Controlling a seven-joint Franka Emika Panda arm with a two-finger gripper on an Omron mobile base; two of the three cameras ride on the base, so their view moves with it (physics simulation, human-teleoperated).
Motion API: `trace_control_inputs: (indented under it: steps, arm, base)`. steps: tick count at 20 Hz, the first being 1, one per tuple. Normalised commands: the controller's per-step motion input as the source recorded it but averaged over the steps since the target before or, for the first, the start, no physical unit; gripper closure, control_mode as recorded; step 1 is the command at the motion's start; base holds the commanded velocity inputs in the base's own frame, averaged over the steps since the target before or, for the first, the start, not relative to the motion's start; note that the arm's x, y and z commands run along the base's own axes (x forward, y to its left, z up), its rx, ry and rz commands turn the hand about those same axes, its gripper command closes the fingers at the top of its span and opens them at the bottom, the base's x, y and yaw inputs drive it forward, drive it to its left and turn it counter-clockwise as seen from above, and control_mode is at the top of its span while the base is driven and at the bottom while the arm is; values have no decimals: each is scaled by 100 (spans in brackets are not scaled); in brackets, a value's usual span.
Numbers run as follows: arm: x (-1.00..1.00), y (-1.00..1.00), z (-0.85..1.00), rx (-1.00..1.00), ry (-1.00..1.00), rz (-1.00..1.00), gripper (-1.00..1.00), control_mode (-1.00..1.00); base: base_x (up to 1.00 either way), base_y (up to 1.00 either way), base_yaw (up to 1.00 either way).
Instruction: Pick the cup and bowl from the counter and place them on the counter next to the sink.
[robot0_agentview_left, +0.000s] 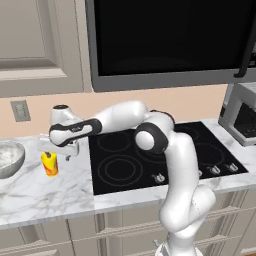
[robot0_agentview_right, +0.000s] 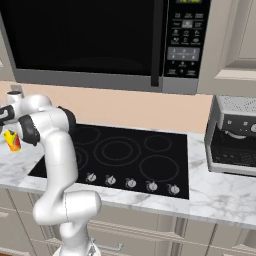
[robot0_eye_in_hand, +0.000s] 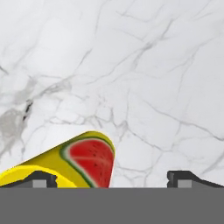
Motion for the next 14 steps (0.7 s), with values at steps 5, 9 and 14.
trace_control_inputs:
  steps: [5, 9, 14]
  arm:
    - [0, 0, -26, 0, 0, 0, -100, -100]
    - [0, 0, -7, 0, 0, 0, -100, -100]
    - [0, 0, 0, 0, 0, 0, 100, -100]
  base:
    - [0, 0, 0]
    - [0, 0, 0]
    - [0, 0, 0]
